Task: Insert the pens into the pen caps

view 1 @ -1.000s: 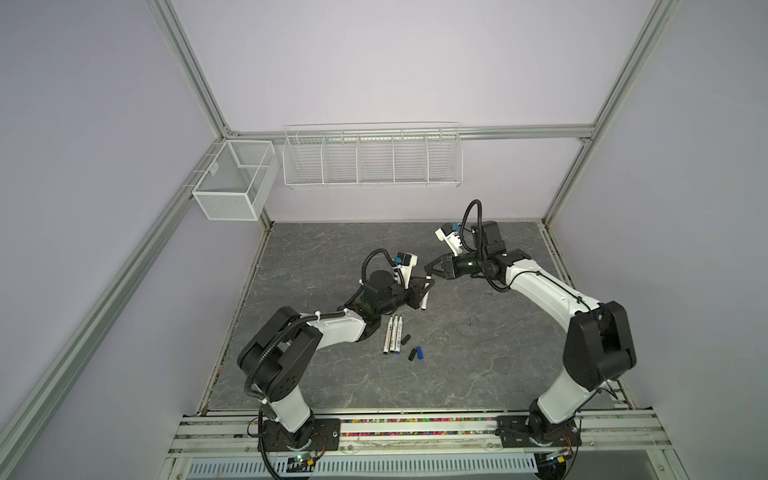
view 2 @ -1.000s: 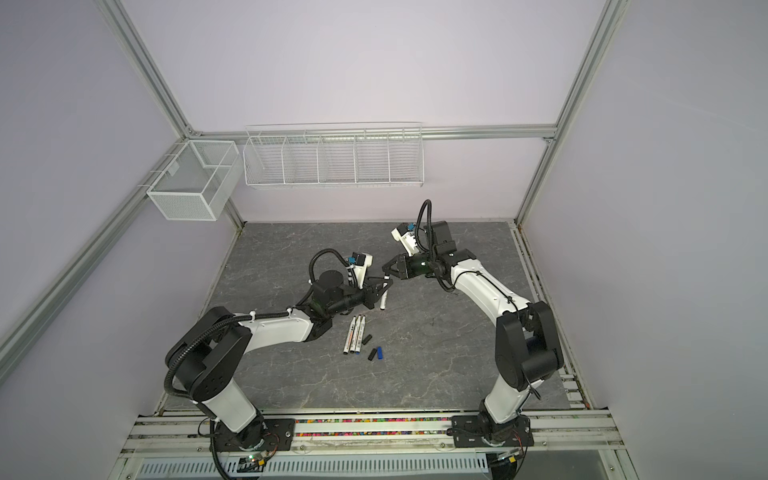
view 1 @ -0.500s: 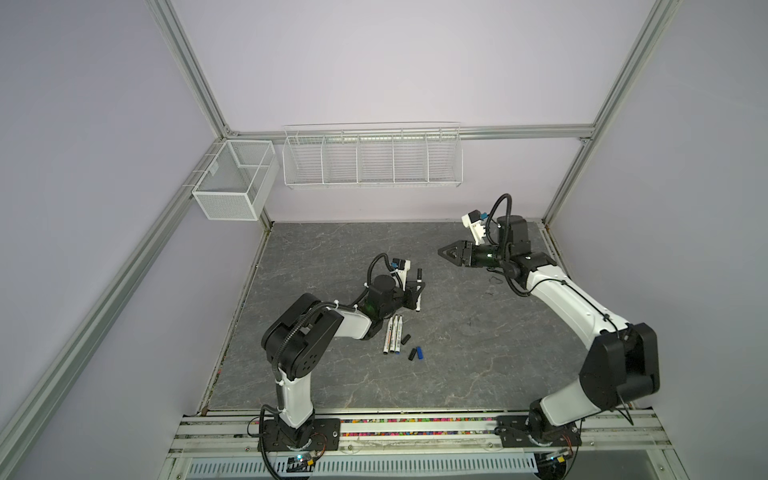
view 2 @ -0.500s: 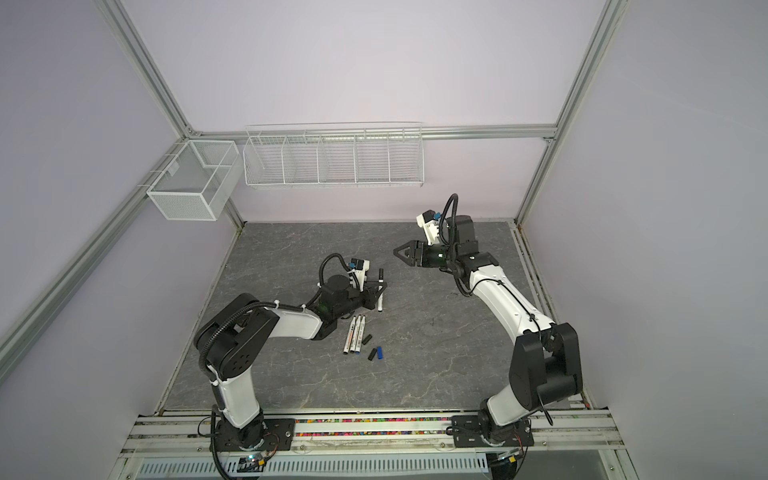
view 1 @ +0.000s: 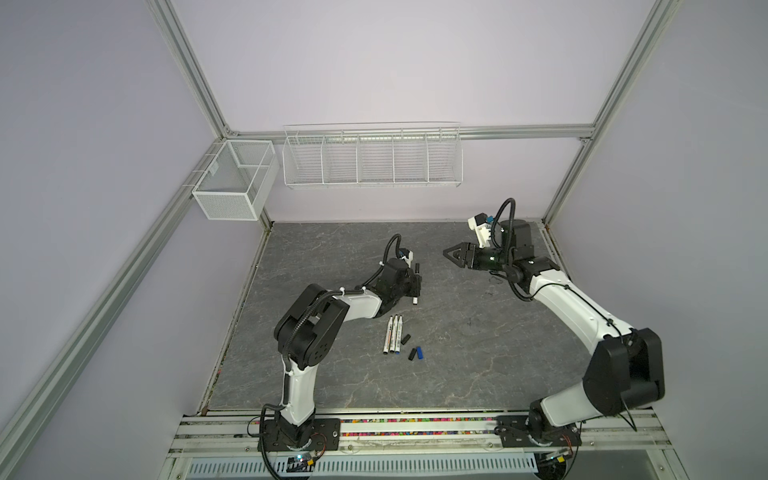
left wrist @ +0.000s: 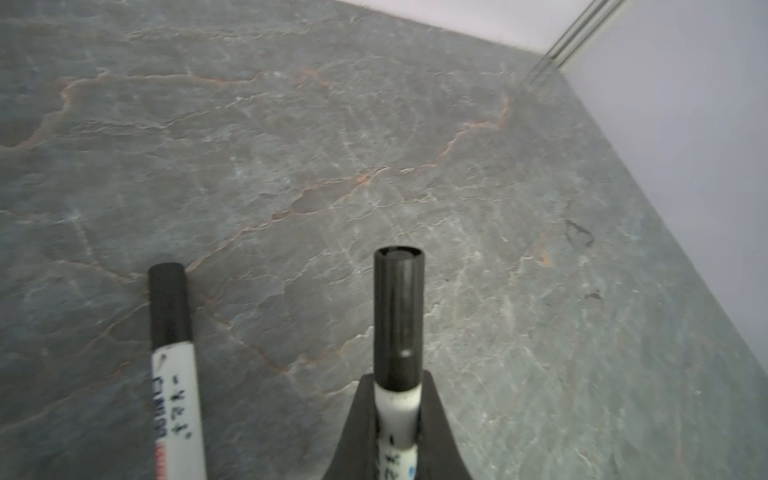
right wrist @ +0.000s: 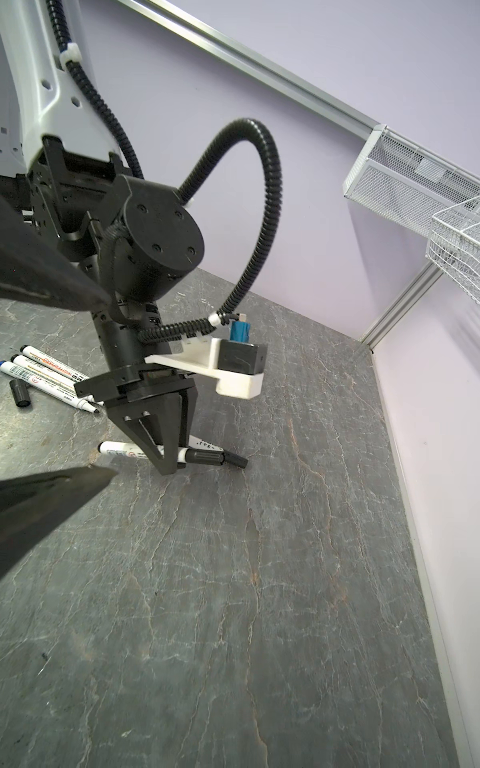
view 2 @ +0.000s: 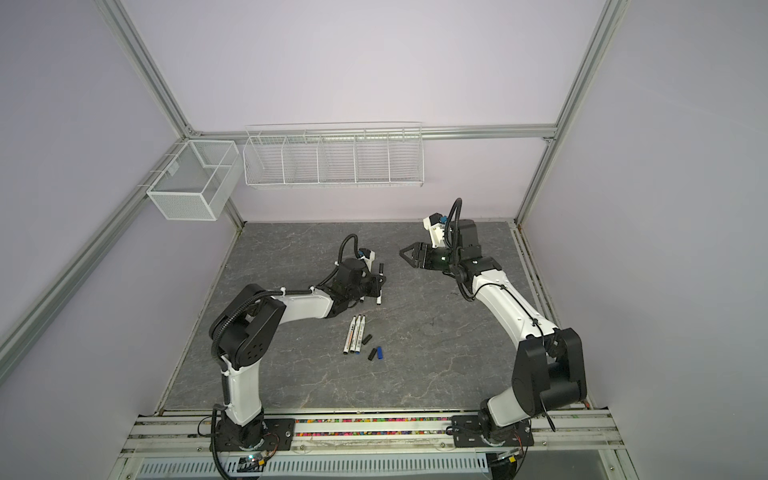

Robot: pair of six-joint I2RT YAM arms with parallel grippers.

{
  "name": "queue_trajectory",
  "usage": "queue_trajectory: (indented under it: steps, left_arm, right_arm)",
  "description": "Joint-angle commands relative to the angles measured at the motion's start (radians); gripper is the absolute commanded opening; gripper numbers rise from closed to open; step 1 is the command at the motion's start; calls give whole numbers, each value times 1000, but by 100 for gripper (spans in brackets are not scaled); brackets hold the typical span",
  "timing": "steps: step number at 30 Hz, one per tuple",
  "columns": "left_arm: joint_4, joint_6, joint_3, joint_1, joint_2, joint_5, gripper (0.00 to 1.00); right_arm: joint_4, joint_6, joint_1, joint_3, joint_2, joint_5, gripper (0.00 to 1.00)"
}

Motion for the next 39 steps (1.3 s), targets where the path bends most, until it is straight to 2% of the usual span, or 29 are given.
queue_trajectory:
  steps: [1, 7, 9, 13, 30, 37, 39]
  left_arm:
    - [-164, 18, 67, 5, 35, -83, 0]
    - [-338, 22, 192, 5, 95, -100, 2]
    - [-368, 23, 214, 6, 106, -115, 6]
    - [-376, 27, 226, 6, 113, -119, 16]
    - [-416, 47, 308, 6, 126, -106, 34]
    - [-430, 46, 322, 6, 150, -109, 34]
    - [-427, 47, 319, 6, 153, -101, 30]
  right_arm:
    - [-19, 4, -3, -28, 13, 12, 63]
    - [-22, 0, -4, -35, 17, 13, 63]
    - [-21, -2, -4, -36, 17, 14, 63]
    - [-21, -2, -4, -34, 22, 11, 63]
    - [-34, -12, -4, -36, 11, 19, 62]
    - [-40, -19, -8, -35, 4, 24, 62]
    - [-56, -26, -8, -28, 12, 23, 62]
